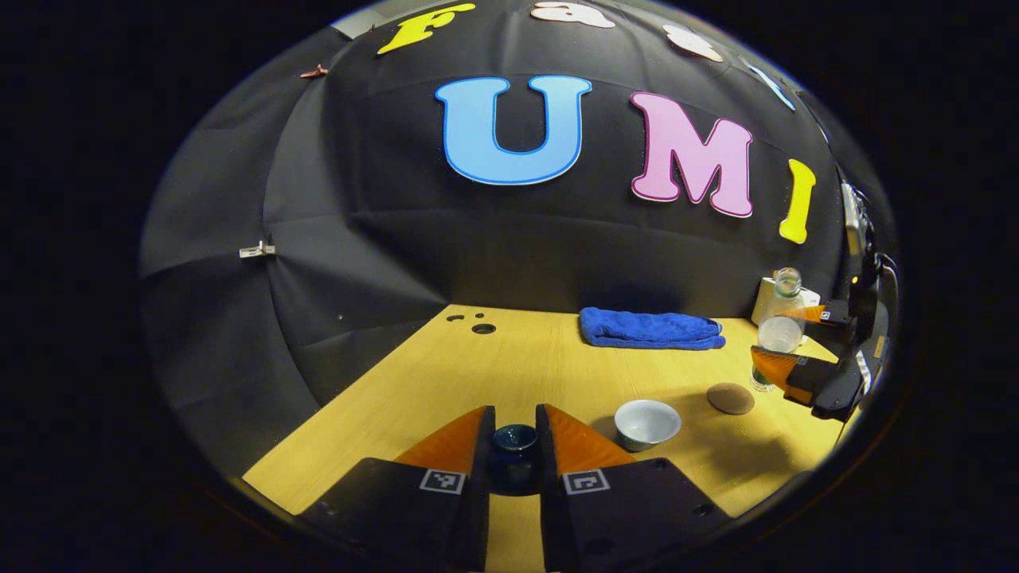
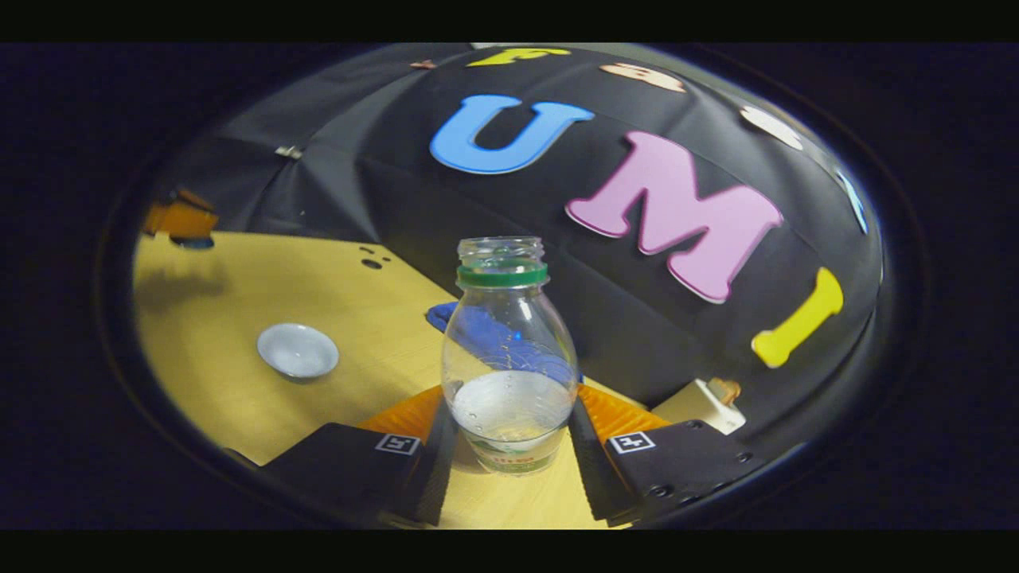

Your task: Open the teacup lid with one hand, grasp the water bottle and pour water into the teacup with the other hand; after pouring, place the water bottle on the coaster and then close the teacup lid.

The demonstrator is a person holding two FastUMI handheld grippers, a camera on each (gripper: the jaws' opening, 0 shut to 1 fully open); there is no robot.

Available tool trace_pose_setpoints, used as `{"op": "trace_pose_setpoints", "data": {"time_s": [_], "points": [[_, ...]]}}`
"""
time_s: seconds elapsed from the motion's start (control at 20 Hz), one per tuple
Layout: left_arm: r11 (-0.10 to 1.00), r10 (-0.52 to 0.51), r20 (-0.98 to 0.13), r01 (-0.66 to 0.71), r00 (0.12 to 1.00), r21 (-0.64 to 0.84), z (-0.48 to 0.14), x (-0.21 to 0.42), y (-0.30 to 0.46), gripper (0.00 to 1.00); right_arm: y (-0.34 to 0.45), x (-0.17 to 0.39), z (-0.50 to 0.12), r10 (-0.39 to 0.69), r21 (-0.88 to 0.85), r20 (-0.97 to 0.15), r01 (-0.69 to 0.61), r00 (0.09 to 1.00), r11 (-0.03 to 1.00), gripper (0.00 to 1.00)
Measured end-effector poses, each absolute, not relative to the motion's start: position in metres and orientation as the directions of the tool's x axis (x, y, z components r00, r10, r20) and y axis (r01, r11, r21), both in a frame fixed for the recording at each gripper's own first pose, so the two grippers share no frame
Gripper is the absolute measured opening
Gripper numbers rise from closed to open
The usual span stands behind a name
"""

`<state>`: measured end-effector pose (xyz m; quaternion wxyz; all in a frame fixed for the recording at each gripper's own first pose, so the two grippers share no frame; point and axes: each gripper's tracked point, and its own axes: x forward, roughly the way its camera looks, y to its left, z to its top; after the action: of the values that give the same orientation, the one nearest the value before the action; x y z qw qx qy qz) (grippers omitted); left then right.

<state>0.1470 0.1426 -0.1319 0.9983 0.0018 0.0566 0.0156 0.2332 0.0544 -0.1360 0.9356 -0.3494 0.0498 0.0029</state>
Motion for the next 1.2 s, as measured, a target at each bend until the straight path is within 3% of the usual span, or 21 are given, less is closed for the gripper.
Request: {"op": "trace_pose_setpoints", "data": {"time_s": [0.05,0.35,0.55,0.8,0.85,1.1,1.2], "points": [[1.0,0.029,-0.107,-0.028,0.994,0.008,-0.131,0.146,0.146,0.27,0.06,0.237,-0.142,-0.021,-0.691,-0.098,-0.053,0.995,0.721,0.7],[1.0,0.012,-0.099,-0.012,0.995,-0.007,-0.135,0.148,0.16,0.3,0.079,0.253,-0.166,0.029,-0.823,-0.106,-0.104,0.994,0.559,0.7],[1.0,0.0,-0.106,-0.002,0.994,-0.025,-0.143,0.153,0.163,0.27,0.078,0.262,-0.171,0.034,-0.883,-0.088,-0.094,0.996,0.459,0.7],[1.0,-0.008,-0.11,0.005,0.994,-0.024,-0.151,0.159,0.164,0.34,0.076,0.274,-0.18,0.048,-0.928,-0.077,-0.089,0.996,0.363,0.7],[1.0,-0.01,-0.109,0.007,0.994,-0.028,-0.151,0.16,0.164,0.3,0.076,0.275,-0.18,0.05,-0.937,-0.07,-0.083,0.996,0.34,0.7],[0.999,0.001,-0.117,-0.005,0.993,-0.036,-0.158,0.159,0.169,0.34,0.083,0.283,-0.186,0.089,-0.972,-0.059,-0.078,0.994,0.221,0.7],[0.999,0.005,-0.117,-0.009,0.993,-0.036,-0.159,0.157,0.171,0.3,0.087,0.286,-0.193,0.101,-0.977,-0.065,-0.085,0.993,0.198,0.7]]}}
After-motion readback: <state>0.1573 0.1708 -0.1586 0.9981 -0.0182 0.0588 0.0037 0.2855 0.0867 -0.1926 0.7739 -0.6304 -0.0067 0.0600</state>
